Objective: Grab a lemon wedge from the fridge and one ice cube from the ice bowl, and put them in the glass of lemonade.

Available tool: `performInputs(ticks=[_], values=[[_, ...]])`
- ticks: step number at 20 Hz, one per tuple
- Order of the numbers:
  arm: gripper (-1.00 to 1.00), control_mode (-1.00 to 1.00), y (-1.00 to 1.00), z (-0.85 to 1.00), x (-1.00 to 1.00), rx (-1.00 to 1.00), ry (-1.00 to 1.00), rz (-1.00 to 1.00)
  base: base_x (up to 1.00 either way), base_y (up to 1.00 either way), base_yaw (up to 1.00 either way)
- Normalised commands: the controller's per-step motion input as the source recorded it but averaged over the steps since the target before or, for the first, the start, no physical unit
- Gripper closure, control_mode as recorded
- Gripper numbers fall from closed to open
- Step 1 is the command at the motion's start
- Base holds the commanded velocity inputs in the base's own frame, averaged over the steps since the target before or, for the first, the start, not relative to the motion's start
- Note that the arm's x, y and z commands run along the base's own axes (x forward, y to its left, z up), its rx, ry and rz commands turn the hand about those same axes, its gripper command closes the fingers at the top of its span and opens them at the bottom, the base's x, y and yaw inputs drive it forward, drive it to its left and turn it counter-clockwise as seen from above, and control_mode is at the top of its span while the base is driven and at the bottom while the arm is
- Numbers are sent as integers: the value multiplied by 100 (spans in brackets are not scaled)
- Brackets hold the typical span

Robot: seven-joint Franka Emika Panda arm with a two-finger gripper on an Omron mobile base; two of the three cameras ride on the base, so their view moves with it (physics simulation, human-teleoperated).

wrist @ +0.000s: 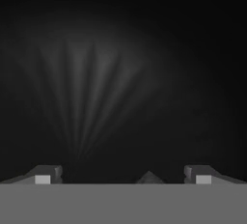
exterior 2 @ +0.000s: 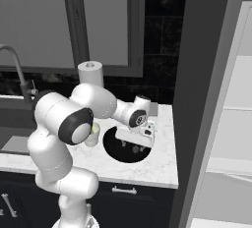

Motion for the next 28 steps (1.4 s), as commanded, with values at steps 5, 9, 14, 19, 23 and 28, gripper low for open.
performInputs(ticks=[5, 9, 14, 19, 23, 28], values=[[-100, -100, 2, -12, -6, 0, 0, 0, 0, 0, 0], [-100, -100, 14, 0, -31, 0, 0, 0, 0, 0, 0], [-100, -100, 24, 0, -13, 0, 0, 0, 0, 0, 0], [-100, -100, 38, 0, 20, 0, 0, 0, 0, 0, 0], [-100, -100, 24, 0, 14, 0, 0, 0, 0, 0, 0], [-100, -100, -1, 0, -7, 1, -1, 0, 0, 0, 0]])
